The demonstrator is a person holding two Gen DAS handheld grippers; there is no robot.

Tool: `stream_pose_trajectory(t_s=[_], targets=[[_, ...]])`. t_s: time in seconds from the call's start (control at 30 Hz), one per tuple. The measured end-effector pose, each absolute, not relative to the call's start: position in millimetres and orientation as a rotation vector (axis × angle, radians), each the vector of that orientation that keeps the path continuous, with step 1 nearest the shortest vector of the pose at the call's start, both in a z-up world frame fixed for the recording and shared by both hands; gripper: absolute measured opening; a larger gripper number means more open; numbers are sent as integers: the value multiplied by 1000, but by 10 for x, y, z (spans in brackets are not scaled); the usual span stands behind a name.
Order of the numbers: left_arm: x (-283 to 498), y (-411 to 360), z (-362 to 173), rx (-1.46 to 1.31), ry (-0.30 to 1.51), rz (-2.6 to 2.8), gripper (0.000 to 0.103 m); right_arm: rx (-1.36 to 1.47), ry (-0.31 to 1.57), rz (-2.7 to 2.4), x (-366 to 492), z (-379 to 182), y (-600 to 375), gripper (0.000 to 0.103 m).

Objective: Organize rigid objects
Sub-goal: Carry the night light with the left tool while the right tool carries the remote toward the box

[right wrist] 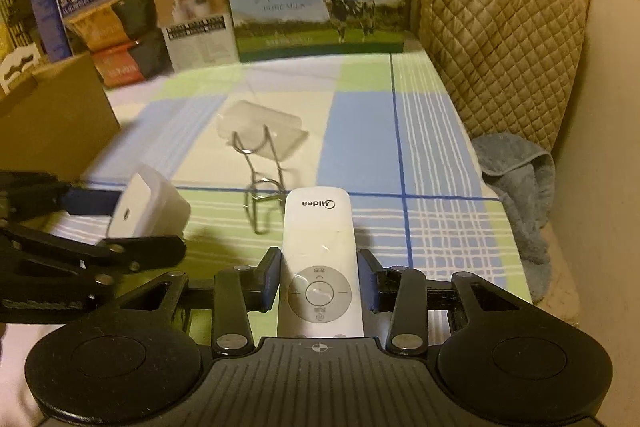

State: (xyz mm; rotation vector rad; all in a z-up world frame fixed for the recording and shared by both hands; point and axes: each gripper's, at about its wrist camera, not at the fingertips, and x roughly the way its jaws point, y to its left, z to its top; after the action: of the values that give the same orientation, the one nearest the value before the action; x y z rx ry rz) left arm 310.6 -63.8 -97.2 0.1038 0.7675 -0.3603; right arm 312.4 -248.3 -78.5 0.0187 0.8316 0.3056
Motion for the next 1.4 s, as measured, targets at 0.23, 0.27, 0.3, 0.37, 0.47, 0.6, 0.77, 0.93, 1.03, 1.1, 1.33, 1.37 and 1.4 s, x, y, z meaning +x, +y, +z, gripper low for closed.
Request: stream_pose_trajectory(t_s=[0.23, 0.27, 0.3, 0.37, 0.47, 0.6, 0.77, 0.93, 1.03, 1.1, 1.33, 1.37, 1.4], targets=[[2802, -541, -807, 92, 760, -331, 62, 81, 798, 293, 2781, -495, -2414, 37], [2764, -540, -773, 99, 756, -328, 62, 82, 796, 288, 2728, -457, -2395, 37], [2708, -531, -725, 106, 752, -323, 62, 78, 795, 280, 2679, -424, -2377, 37], [2613, -510, -639, 116, 744, -322, 62, 80, 799, 269, 2582, -373, -2339, 37], [2463, -441, -492, 125, 735, -310, 62, 89, 802, 265, 2408, -281, -2277, 37], [2252, -319, -259, 129, 719, -288, 62, 93, 798, 264, 2207, -117, -2176, 37], [1989, -132, 39, 144, 695, -261, 62, 76, 772, 293, 2016, 153, -1940, 37], [1802, 90, 322, 142, 668, -231, 62, 62, 746, 332, 1884, 400, -1692, 38], [1718, 226, 461, 141, 656, -212, 62, 54, 734, 351, 1821, 528, -1551, 38], [1667, 323, 549, 137, 648, -201, 62, 49, 726, 364, 1797, 601, -1460, 38], [1535, 663, 786, 128, 624, -159, 62, 30, 703, 410, 1714, 799, -1154, 37], [1520, 711, 808, 129, 621, -153, 62, 29, 701, 418, 1707, 818, -1112, 37], [1509, 749, 829, 131, 619, -149, 62, 28, 700, 428, 1704, 837, -1064, 38]])
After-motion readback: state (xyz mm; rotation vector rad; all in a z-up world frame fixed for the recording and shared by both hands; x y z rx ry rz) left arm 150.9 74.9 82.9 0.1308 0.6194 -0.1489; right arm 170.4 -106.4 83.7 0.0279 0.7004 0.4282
